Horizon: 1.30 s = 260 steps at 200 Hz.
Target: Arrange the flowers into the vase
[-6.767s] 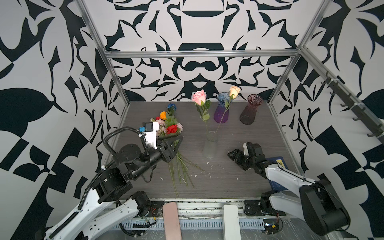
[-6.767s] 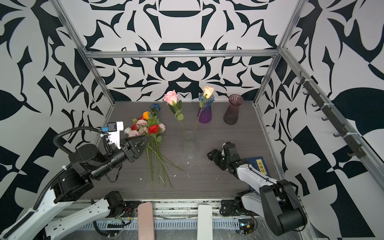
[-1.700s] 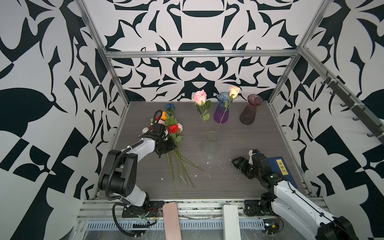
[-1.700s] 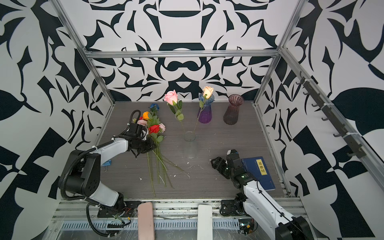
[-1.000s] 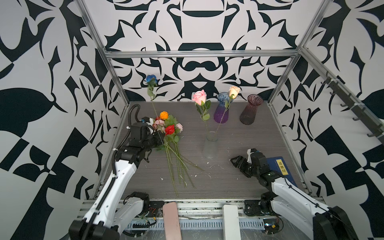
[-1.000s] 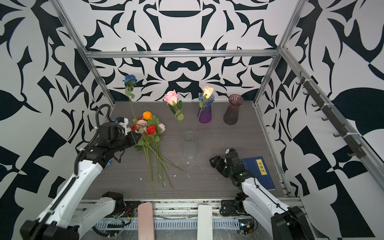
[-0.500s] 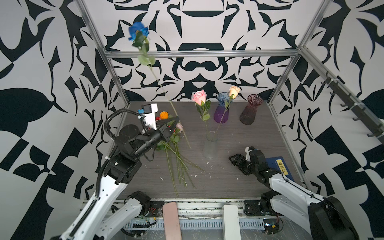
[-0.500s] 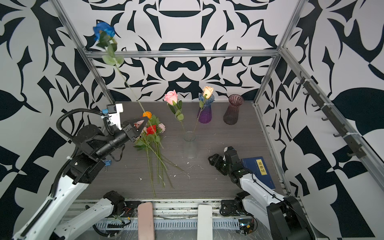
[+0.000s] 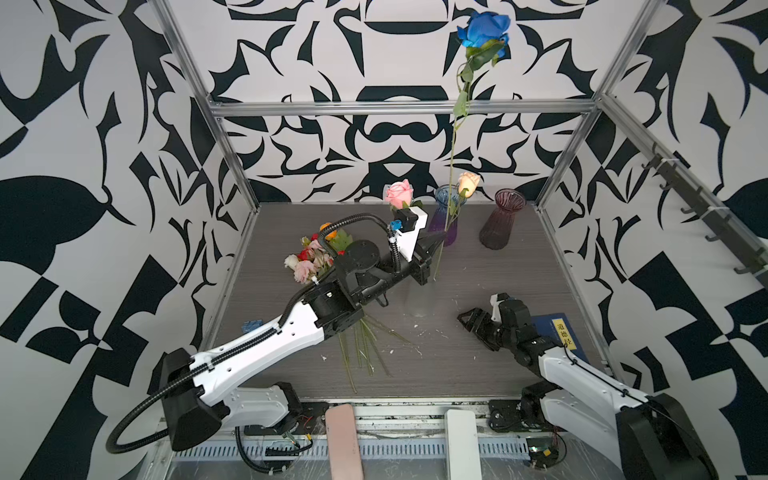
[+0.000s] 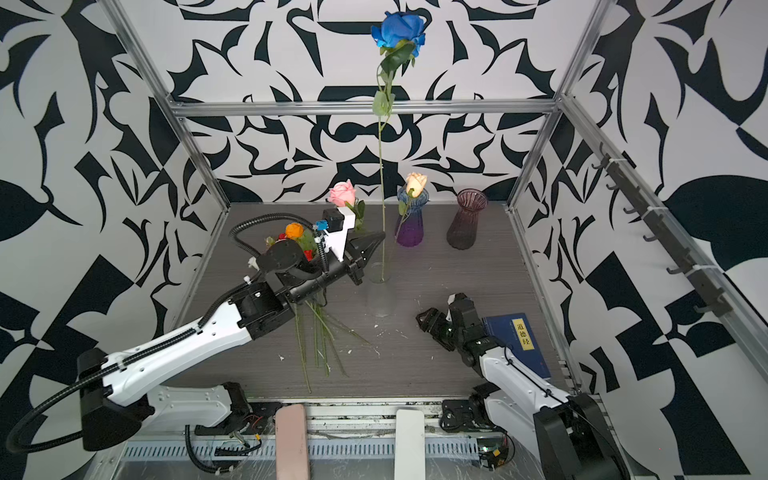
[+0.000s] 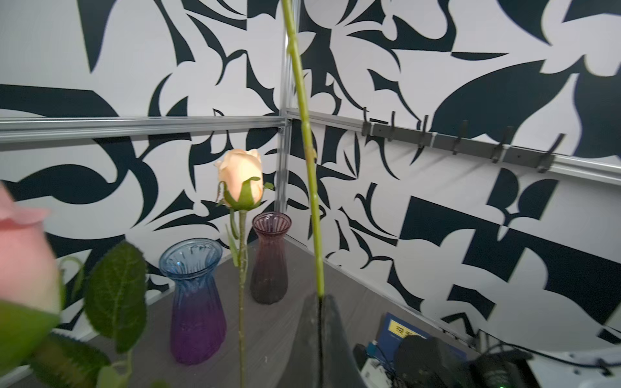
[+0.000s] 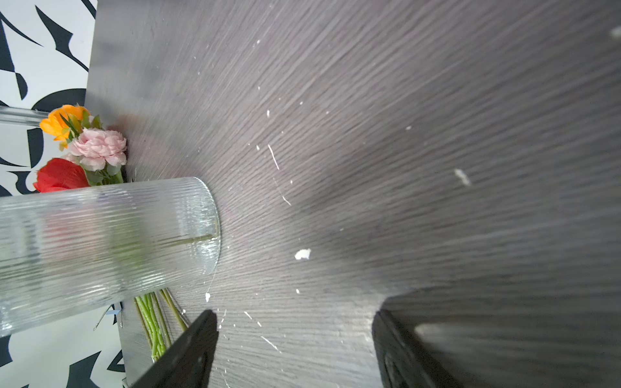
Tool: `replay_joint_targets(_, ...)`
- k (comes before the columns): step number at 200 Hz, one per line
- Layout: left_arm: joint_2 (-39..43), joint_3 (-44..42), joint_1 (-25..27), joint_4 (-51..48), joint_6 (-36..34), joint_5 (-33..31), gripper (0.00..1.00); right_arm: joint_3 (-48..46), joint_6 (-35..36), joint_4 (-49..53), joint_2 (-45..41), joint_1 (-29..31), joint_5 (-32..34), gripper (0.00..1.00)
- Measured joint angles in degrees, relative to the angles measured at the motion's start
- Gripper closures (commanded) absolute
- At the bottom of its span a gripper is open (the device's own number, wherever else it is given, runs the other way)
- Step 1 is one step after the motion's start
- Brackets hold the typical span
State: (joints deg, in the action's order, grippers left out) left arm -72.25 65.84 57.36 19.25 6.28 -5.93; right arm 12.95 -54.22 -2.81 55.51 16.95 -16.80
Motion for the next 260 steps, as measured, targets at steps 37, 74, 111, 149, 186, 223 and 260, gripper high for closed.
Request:
replay_joint_targets(37, -3.98, -0.9, 0.07, 6.88, -2.54, -4.17, 1.0, 0.0, 0.02, 0.07, -0.07, -0.44, -0.2, 0.23)
replay_joint_targets(74, -4.98, -3.48, 0.31, 9.68, -4.48, -6.99, 1.0, -0.02, 0.15, 0.07, -0.07, -0.76, -0.57, 0.23)
replay_joint_targets(111, -5.62, -5.38, 0.42, 11.06, -4.5, -9.4, 1.0, -0.04, 0.2, 0.0, 0.04, -1.05, -0.9, 0.23)
replay_joint_targets(149, -5.05, -5.73, 1.77, 10.47, -3.93, -9.49, 0.94, -0.04, 0.48, -0.5, -0.09, -1.36, -1.66, 0.14)
replay_joint_targets(186, 3.45, -11.08, 4.17, 5.14, -1.22, -9.27, 0.8, -0.04, 0.5, -0.13, -0.42, -2.08, -1.86, 0.15)
replay_joint_targets(223, 16.06, -18.05, 4.94, -2.69, 6.56, -8.9, 0.78, 2.56, 0.63, 4.83, 0.85, -2.97, -0.87, 0.19)
replay_joint_targets(260, 27.04, -30.1, 4.94, -10.78, 16.39, -10.86, 0.78, 12.48, 4.09, 19.52, 4.37, -4.0, 6.71, 0.19)
